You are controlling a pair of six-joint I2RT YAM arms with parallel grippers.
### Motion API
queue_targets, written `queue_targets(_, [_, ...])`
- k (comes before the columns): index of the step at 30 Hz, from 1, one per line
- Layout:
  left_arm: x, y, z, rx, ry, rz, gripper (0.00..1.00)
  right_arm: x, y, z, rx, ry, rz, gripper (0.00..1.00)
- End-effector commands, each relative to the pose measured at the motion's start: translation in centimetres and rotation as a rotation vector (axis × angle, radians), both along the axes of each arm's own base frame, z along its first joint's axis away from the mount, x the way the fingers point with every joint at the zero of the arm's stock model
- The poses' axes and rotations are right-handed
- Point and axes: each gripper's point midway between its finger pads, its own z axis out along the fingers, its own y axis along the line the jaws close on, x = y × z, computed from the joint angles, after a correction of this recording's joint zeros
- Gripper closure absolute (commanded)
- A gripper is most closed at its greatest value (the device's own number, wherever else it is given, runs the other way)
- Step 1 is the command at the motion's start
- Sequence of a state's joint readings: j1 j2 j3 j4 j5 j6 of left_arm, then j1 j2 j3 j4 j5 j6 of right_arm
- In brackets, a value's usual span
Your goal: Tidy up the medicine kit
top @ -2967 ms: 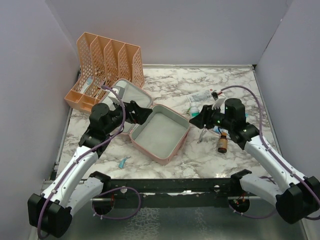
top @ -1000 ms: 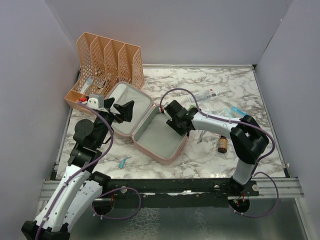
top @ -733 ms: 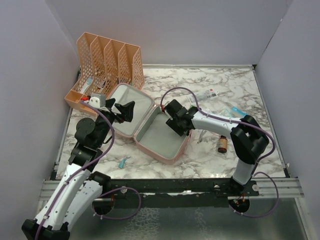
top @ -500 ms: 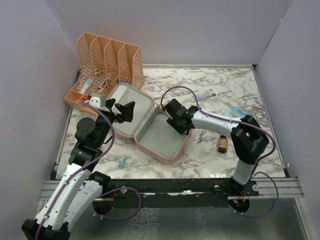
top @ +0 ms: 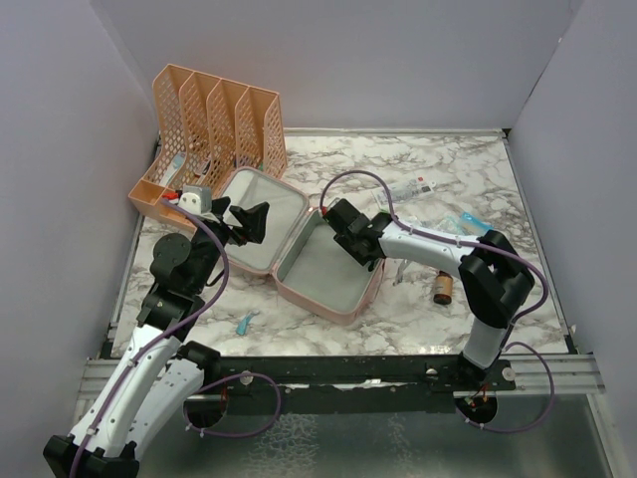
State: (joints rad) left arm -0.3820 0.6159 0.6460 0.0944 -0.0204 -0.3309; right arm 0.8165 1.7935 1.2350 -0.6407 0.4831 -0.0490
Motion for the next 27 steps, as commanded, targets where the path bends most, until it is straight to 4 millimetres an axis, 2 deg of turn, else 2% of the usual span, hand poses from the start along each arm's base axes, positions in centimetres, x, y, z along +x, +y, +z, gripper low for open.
queue_targets(1, [0.0, 0.3, 1.1, -0.013, -0.026, 0.018, 0.01, 0.6, -1.0, 2.1, -0.026, -0.073, -0.046, 0.55])
queue_targets(7, [0.0, 0.3, 1.1, -0.01, -0.023, 0.017, 0.01, 0.3, -0.5, 3.2, 0.032, -0.068, -0.065, 0.47])
queue_targets(12, [0.1, 0.2, 1.1, -0.006, -0.021, 0.015, 0.01, 0.3, 0.4, 6.2, 0.172, -0.121, -0.118, 0.47])
queue_targets(15, [0.1, 0.2, 1.0, -0.007, -0.019, 0.014, 0.01, 0.3, 0.1, 8.5, 0.271, -0.193, -0.209, 0.47])
queue_targets(19, [0.1, 0.0, 1.0, -0.007, -0.018, 0.004, 0.01, -0.2, -1.9, 11.2, 0.376, -0.302, -0.352, 0.47])
queue_targets(21, [0.1, -0.2, 0.9, -0.004, -0.015, -0.008, 0.01, -0.6, -3.2, 12.0, 0.414, -0.347, -0.412, 0.43])
queue_targets(27, [0.1, -1.3, 0.6, 0.001, -0.009, -0.066, 0.01, -1.8, -9.0, 12.9, 0.479, -0.473, -0.663, 0.29])
